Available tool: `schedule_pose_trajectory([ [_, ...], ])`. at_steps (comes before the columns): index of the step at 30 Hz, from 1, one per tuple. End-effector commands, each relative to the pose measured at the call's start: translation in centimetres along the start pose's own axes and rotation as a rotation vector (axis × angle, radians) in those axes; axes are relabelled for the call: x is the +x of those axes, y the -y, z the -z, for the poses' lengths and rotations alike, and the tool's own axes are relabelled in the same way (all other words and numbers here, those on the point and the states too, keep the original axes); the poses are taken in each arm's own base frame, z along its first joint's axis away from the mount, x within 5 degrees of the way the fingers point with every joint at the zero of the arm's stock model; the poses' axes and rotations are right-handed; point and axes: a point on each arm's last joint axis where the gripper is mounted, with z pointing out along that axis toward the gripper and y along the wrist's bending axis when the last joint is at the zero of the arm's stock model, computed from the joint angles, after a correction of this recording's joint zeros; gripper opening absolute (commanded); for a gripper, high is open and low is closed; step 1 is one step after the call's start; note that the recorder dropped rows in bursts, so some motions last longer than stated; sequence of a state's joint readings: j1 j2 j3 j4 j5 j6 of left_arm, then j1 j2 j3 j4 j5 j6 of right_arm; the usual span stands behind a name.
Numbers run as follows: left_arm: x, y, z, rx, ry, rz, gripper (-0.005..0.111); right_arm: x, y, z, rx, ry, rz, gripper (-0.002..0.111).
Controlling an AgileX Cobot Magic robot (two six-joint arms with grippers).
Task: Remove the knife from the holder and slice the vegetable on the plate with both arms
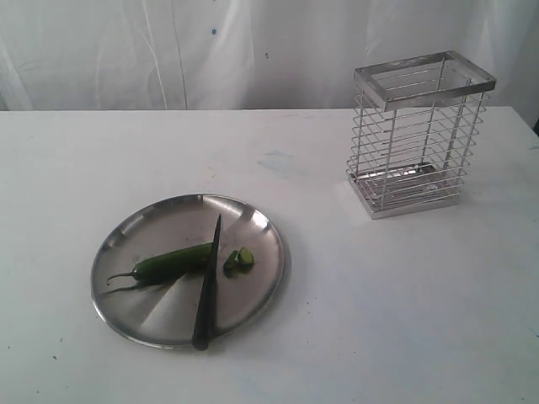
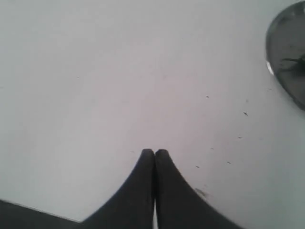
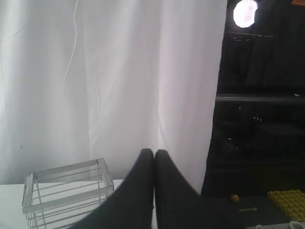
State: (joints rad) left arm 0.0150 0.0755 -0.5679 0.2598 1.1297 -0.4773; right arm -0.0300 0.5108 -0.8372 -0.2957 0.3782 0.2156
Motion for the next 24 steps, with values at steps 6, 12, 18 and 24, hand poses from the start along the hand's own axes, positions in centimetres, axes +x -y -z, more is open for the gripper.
schedule_pose_trajectory([
  [6,-1.3,0.7,-0.5,0.074,0.175,-0.038,0.000,4.3,0.4,4.8,0.029,0.033,0.004,0.000],
  [12,-1.5,1.0,-2.1,0.079,0.250,-0.075,0.000,11.1,-1.2,1.1,-0.071,0.006,-0.044,0.000],
  [18,-1.5,1.0,-2.1,0.079,0.252,-0.079,0.000,12.0,-1.4,1.1,-0.084,0.014,-0.094,0.000],
  [24,-1.5,1.0,-2.1,0.079,0.252,-0.079,0.000,11.9,-1.4,1.3,-0.085,0.029,-0.095,0.000],
])
